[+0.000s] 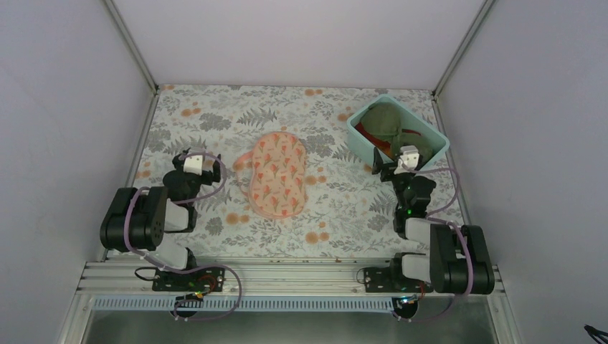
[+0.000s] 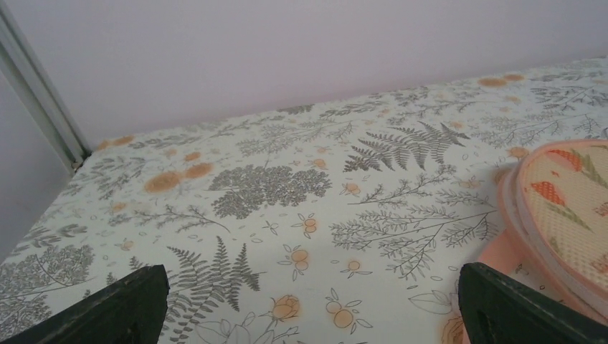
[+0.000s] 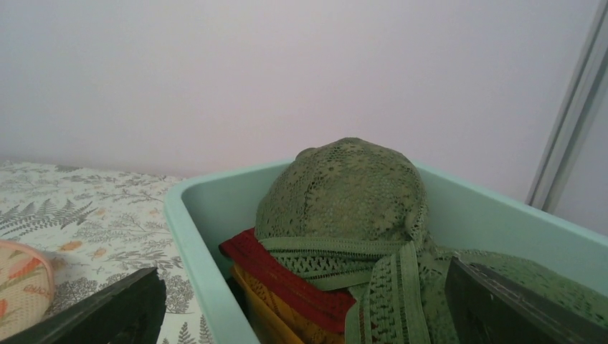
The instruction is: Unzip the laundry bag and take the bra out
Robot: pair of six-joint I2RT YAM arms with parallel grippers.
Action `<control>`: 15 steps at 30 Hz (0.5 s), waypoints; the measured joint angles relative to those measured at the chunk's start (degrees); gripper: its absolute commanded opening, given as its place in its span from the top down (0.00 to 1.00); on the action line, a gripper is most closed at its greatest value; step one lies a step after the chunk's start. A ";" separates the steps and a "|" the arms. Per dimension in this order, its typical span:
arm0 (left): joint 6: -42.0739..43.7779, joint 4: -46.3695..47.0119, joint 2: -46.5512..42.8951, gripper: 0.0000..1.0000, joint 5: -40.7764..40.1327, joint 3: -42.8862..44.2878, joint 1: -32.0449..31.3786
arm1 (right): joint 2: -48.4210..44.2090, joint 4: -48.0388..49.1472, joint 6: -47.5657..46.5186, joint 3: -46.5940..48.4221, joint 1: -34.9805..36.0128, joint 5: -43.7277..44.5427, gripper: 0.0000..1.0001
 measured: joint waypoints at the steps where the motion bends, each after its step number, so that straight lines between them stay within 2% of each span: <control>1: 0.22 -0.20 0.57 0.00 -0.11 0.02 -0.46 | 0.85 0.83 -0.17 0.24 0.00 -0.20 0.00; 15: 1.11 0.37 0.59 0.00 -1.84 1.73 -1.22 | 12.76 12.50 -1.46 3.85 0.00 -4.13 0.00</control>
